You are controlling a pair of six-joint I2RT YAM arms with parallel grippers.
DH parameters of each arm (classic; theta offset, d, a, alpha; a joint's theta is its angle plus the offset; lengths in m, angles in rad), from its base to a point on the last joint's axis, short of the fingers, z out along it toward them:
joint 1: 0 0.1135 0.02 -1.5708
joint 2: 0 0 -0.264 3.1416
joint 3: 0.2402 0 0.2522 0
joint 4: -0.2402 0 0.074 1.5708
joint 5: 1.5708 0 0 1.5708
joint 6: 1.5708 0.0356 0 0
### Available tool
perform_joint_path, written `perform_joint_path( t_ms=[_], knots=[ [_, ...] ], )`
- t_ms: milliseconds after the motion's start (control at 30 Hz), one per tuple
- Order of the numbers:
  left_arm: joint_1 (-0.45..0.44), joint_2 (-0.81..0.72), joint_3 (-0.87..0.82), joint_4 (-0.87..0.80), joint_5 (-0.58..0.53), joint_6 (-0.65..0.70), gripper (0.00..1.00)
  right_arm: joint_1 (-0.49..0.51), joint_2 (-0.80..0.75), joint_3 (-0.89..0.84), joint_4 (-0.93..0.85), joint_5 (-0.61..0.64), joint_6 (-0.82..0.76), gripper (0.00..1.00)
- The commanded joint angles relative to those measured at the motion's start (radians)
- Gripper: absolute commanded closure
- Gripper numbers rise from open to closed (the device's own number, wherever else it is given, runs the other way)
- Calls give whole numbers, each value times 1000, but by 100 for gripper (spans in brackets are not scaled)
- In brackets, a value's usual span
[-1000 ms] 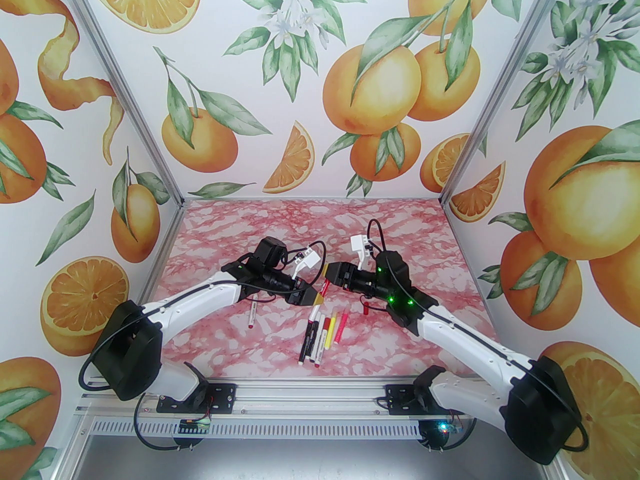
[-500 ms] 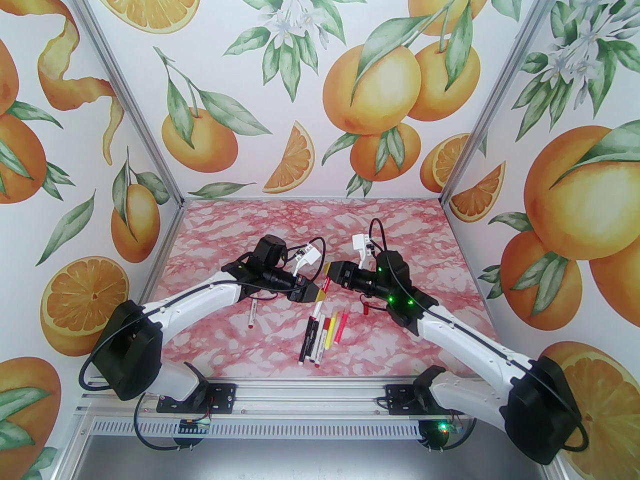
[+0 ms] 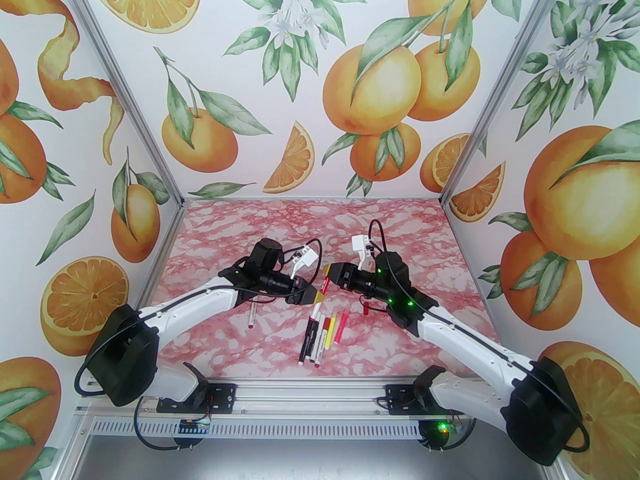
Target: Open the pen caps
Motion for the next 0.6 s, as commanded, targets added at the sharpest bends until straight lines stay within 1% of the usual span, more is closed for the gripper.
perform_joint_path(
  t_ms=[0,200,433,567],
  knots=[
    [-15,-23,-35,-67,24,34,100,-31,-25,17,50,72,6,87],
    [-55,-13,-39,-80,11,44,100,-58,-48,12,66,83,21,88],
    [-73,-3,-46,3,71,-8,100,-92,-86,13,81,80,-6,90],
    [-72,-4,-38,-25,77,8,100,-118,-82,14,105,52,-2,90]
  ],
)
